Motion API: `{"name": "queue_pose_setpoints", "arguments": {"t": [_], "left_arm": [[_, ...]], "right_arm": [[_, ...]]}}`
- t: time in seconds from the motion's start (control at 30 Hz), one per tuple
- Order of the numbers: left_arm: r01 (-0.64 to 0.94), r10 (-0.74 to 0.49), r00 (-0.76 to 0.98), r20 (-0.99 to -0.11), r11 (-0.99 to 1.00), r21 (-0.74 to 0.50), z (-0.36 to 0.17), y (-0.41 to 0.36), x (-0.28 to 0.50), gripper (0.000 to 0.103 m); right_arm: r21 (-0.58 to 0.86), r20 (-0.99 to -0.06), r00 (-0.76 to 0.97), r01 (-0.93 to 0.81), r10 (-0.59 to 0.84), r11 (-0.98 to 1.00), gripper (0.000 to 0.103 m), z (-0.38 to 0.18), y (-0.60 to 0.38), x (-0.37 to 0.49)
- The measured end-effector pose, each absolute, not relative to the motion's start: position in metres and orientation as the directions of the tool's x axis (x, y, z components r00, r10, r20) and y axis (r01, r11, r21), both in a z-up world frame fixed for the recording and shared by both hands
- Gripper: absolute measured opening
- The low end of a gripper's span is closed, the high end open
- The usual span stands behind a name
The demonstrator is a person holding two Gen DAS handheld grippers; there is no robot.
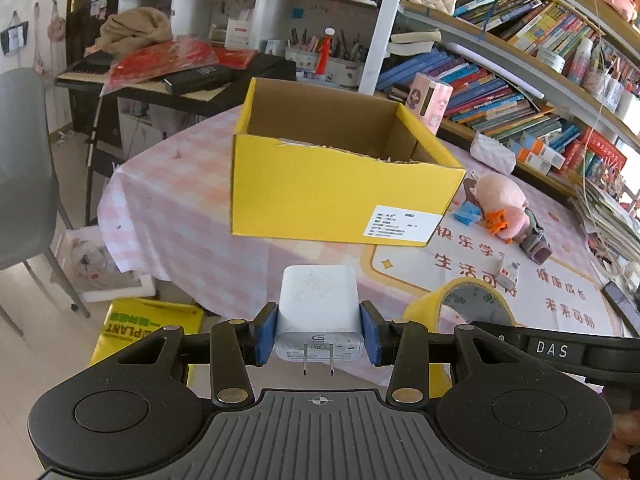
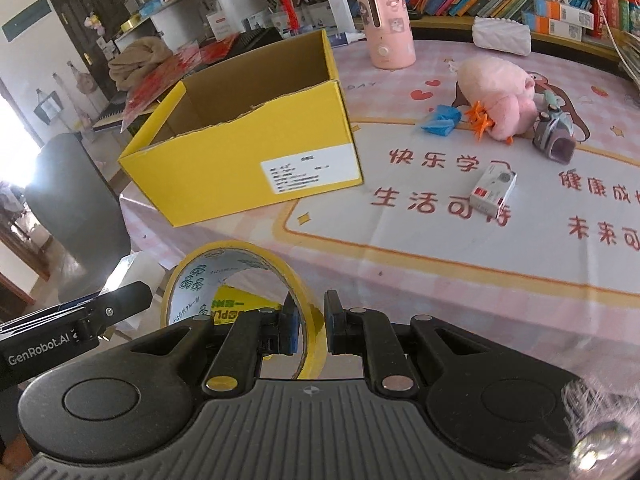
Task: Organize objects
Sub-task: 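Carry the charger and tape roll toward the yellow box with both tools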
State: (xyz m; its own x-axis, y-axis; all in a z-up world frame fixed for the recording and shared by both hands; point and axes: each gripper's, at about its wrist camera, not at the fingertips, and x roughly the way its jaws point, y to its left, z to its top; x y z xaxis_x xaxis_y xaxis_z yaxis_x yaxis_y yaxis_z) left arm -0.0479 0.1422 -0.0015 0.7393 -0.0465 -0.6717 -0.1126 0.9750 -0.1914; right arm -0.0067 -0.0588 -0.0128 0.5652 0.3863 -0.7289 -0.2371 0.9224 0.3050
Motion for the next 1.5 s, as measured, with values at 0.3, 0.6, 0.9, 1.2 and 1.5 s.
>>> {"name": "queue_pose_setpoints", "arguments": {"t": [0.3,0.6,0.9,1.2,1.5], "left_arm": [[-0.089,-0.059,0.757,-0.651,0.977,-0.193,0.003,0.161,-0.060,0.041],[-0.074,-0.072,0.770,-0.634,0.977,-0.201,0.006,0.173,-0.065,0.041],[-0.066,-0.078,0.781,-0.620,0.976,-0.206,0.009,0.177,-0.068,0.041],[-0.051,-0.077,0.817,-0.572,0.978,-0.204,0.022,0.173,-0.061,0.041],[-0.022,-0.075,0.875,-0.477,0.981,-0.194,0.058,0.170,-0.022,0.041]], "right_arm": [[0.305,-0.720,0.584,-0.220,0.376,0.927,0.012,-0.011,-0.040,-0.023],[0.293,-0.716,0.597,-0.215,0.363,0.932,0.012,-0.007,-0.028,-0.031],[0.279,-0.716,0.601,-0.221,0.356,0.934,0.012,-0.003,-0.019,-0.034],[0.260,-0.688,0.637,-0.232,0.348,0.937,0.012,0.006,-0.019,-0.027],[0.265,-0.594,0.716,-0.256,0.367,0.930,0.012,0.042,-0.023,0.017]]}}
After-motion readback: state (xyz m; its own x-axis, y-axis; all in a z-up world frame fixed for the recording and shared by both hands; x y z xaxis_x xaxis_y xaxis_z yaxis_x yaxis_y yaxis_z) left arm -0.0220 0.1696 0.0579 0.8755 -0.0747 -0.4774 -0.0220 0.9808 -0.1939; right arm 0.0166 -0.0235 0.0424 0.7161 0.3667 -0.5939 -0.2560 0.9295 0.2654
